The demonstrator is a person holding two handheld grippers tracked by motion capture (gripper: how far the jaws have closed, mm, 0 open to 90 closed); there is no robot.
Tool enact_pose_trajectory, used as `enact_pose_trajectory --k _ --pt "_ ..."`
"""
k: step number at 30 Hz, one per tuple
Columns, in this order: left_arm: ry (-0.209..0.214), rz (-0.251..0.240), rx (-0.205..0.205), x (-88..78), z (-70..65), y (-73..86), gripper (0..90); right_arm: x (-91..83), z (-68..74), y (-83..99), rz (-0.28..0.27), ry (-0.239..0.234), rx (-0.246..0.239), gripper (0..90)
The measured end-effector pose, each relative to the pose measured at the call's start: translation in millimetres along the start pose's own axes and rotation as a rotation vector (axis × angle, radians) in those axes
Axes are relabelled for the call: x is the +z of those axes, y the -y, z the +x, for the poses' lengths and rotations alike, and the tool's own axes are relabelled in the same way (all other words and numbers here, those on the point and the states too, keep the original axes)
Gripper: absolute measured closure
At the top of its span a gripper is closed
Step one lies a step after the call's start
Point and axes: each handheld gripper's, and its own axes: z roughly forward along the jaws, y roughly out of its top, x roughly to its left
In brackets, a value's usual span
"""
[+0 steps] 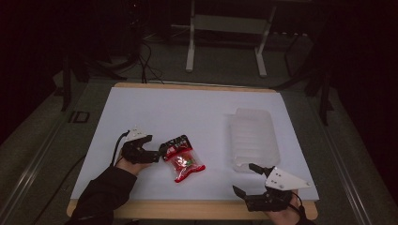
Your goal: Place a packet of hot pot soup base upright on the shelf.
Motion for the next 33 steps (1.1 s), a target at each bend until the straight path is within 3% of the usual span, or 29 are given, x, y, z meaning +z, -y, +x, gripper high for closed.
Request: enact_pose_trajectory --k 6,8,12,14,19,24,30,33 --pt "0.005 0.028 -0.016 11.4 5.5 2.4 18.9 0.4 -0.1 0.5 0.003 -0.003 -0.001 13.3" --pt "0.018 0.052 -0.049 20.5 13.7 3.0 21.8 1.1 0.0 0.8 0.008 -0.006 -0.001 13.5" --pt "0.020 0.080 -0.059 27.7 21.8 5.0 26.0 1.6 0.1 1.2 0.011 -0.010 -0.001 13.5" --pt "0.054 0.086 -0.086 30.6 26.5 6.1 30.3 2.2 0.2 1.4 0.014 -0.012 0.000 13.6" --pt "0.092 0.129 -0.115 39.2 31.4 8.4 35.7 3.4 0.0 2.1 0.020 -0.016 0.002 13.6" --pt "0.092 0.175 -0.115 45.6 31.4 10.6 38.9 3.8 -0.1 2.4 0.024 -0.017 0.004 13.7" --pt "0.086 0.167 -0.119 45.7 30.2 12.0 42.6 4.1 -0.3 2.6 0.026 -0.016 0.002 13.7" --pt "0.049 0.166 -0.043 46.5 22.3 14.2 46.2 4.3 0.0 2.6 0.031 -0.015 0.004 13.7"
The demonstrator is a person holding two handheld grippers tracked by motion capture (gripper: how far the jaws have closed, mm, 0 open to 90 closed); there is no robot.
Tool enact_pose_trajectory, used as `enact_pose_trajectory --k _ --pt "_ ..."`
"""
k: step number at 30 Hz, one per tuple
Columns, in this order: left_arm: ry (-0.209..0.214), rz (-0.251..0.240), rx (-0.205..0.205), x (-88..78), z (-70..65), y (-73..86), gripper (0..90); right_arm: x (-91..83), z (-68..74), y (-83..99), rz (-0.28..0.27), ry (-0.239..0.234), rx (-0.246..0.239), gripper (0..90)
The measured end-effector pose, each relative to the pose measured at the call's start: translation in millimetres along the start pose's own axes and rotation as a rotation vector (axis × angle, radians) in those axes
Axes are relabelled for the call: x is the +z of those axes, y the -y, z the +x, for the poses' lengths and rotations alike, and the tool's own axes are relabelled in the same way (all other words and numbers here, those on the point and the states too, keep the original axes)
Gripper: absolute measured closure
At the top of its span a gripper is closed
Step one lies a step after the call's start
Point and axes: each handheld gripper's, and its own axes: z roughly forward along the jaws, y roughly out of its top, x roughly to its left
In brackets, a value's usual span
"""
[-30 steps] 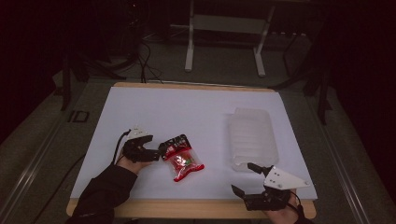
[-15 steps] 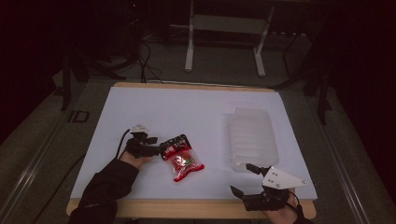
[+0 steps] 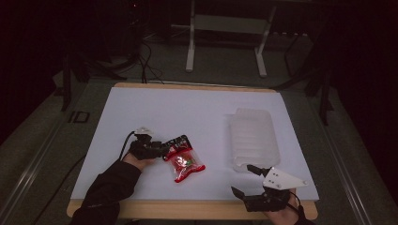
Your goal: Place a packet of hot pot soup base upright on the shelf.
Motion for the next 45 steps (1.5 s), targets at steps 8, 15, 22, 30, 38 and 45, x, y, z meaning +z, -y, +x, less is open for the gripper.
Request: enact_pose_trajectory --k 8,15,22,30,38,45 --pt "-0.166 0.006 0.121 5.0 -23.8 4.5 54.0 -0.9 0.3 -0.7 -0.005 0.011 -0.001 14.0" --pt "-0.207 -0.001 0.122 4.7 -31.8 6.6 63.3 -0.8 1.0 -1.1 -0.003 0.013 -0.009 14.2" --pt "-0.221 0.010 0.141 6.1 -38.8 5.7 85.9 -1.0 1.3 -1.2 -0.002 0.015 -0.011 14.4" --pt "-0.200 -0.041 0.101 -1.1 -38.9 -2.4 87.9 -2.9 0.3 -1.8 -0.012 0.020 -0.006 15.2" --pt "-0.162 -0.105 0.114 -19.8 -48.8 -14.3 88.2 -4.9 -0.9 -2.4 -0.025 0.027 -0.003 15.2" --pt "-0.153 -0.140 0.154 -29.7 -61.8 -22.1 88.4 -5.2 -2.1 -2.7 -0.024 0.031 0.000 16.3"
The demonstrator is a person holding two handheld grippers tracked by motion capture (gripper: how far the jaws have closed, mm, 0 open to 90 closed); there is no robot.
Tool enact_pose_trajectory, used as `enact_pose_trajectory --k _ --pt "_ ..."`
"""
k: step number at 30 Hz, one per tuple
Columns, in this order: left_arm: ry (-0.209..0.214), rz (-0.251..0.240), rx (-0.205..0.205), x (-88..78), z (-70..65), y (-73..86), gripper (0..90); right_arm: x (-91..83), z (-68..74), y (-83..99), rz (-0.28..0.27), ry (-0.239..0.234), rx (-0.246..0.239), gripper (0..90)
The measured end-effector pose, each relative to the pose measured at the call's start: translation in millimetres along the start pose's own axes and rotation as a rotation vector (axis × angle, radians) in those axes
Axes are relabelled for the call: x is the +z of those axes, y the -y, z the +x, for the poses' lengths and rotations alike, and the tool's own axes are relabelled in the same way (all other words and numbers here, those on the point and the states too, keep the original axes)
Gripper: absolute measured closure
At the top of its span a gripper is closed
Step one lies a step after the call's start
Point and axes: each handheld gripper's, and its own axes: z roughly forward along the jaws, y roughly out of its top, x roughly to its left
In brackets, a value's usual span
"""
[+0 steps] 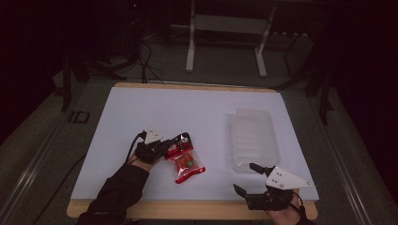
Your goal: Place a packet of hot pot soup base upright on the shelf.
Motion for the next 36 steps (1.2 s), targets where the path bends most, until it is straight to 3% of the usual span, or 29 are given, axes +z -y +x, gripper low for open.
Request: enact_pose_trajectory --k 8,12,14,16,21,22,27,28,32,36 --pt "0.032 -0.044 0.026 -14.4 -10.1 -14.3 88.4 -3.2 -0.7 -1.3 -0.009 0.004 0.012 22.1" --pt "0.041 -0.065 0.024 -18.6 -15.3 -18.5 88.4 -2.6 -2.4 -1.5 0.001 0.001 0.031 22.3" --pt "0.045 -0.072 0.017 -20.0 -18.2 -20.6 88.4 -2.8 -2.2 -1.7 0.003 -0.026 0.032 22.1" --pt "0.051 -0.081 0.031 -22.4 -22.0 -23.5 88.5 -3.4 0.2 -3.2 0.009 -0.012 0.017 20.5" --pt "0.090 -0.093 0.051 -30.1 -29.4 -31.8 88.5 -3.9 1.9 -4.2 0.025 -0.015 0.005 19.6" --pt "0.113 -0.110 0.047 -34.2 -32.8 -35.1 88.5 -4.1 1.7 -4.2 0.022 -0.014 0.005 19.6" --pt "0.152 -0.128 0.066 -40.4 -43.7 -42.6 88.5 -5.0 -0.5 -4.6 0.009 -0.030 0.026 19.7" --pt "0.180 -0.138 0.087 -43.6 -52.3 -47.2 88.5 -5.5 -0.3 -4.8 0.006 -0.030 0.027 19.7" --pt "0.219 -0.145 0.136 -48.7 -65.3 -53.7 88.5 -8.8 -0.6 -6.3 -0.020 -0.033 0.019 23.2" --pt "0.230 -0.162 0.168 -55.6 -70.6 -59.7 88.5 -9.9 -1.5 -6.7 -0.019 -0.038 0.018 25.8"
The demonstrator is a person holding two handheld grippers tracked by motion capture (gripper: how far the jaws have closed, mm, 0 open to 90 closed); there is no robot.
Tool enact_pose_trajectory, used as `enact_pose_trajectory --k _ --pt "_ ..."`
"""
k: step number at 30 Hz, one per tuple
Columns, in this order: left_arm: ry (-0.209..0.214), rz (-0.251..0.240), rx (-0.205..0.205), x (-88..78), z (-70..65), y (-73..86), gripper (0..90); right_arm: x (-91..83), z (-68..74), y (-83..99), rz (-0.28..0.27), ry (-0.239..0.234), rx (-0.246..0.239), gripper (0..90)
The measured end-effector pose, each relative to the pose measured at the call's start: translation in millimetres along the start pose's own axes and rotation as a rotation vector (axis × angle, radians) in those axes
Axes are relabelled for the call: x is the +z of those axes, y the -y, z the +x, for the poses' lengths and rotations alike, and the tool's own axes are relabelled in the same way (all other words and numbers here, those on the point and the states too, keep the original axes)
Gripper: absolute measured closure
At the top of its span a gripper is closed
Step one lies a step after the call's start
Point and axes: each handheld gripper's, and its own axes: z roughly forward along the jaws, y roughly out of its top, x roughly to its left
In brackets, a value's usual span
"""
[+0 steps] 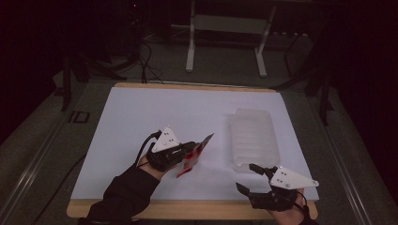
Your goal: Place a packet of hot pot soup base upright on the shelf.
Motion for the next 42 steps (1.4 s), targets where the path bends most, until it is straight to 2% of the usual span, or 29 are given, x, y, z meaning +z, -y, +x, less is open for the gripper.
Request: enact_pose_trajectory --k 4,6,10,12,15,16,18,23,25,29,32,35,39,42 --pt "0.024 -0.018 0.021 -7.6 1.2 -7.0 88.5 -0.3 -1.6 -1.3 0.004 -0.002 0.004 24.6" --pt "0.058 -0.031 0.025 -11.8 2.8 -10.4 88.4 -1.5 -2.6 -3.0 0.001 0.004 0.005 22.9" --pt "0.087 -0.052 0.065 -21.1 3.0 -16.9 88.4 -5.6 -6.2 -9.2 -0.020 0.000 -0.008 21.8" --pt "0.114 -0.060 0.081 -25.2 3.2 -19.7 88.4 -7.4 -8.2 -14.2 -0.024 0.000 -0.038 21.8" --pt "0.143 -0.071 0.106 -31.0 4.3 -22.0 88.4 -9.4 -13.0 -23.3 -0.038 -0.032 -0.067 22.5" --pt "0.143 -0.071 0.106 -31.0 4.3 -22.0 88.4 -9.4 -13.0 -23.3 -0.038 -0.032 -0.067 22.5" --pt "0.172 -0.078 0.121 -35.2 5.9 -22.7 88.4 -9.3 -18.7 -34.8 -0.045 -0.062 -0.109 24.4" --pt "0.249 -0.108 0.137 -41.6 8.1 -21.7 88.3 -5.0 -28.3 -53.9 -0.050 -0.126 -0.172 27.4" --pt "0.260 -0.110 0.147 -43.3 8.0 -21.2 88.3 -1.3 -31.7 -62.7 -0.055 -0.169 -0.186 28.0" --pt "0.276 -0.122 0.156 -46.4 7.7 -19.7 88.3 7.2 -33.6 -74.8 -0.051 -0.209 -0.220 29.4" --pt "0.285 -0.131 0.165 -48.7 7.8 -18.9 88.3 18.6 -32.1 -81.7 -0.033 -0.256 -0.221 29.4" --pt "0.293 -0.133 0.158 -50.6 9.3 -17.7 88.3 29.8 -30.3 -84.7 -0.013 -0.283 -0.220 29.6" --pt "0.298 -0.126 0.171 -51.8 7.7 -15.4 88.3 47.7 -27.3 -86.8 0.014 -0.298 -0.215 31.1" --pt "0.300 -0.131 0.168 -51.4 7.0 -13.9 88.2 59.2 -26.7 -87.0 0.034 -0.316 -0.215 37.1"
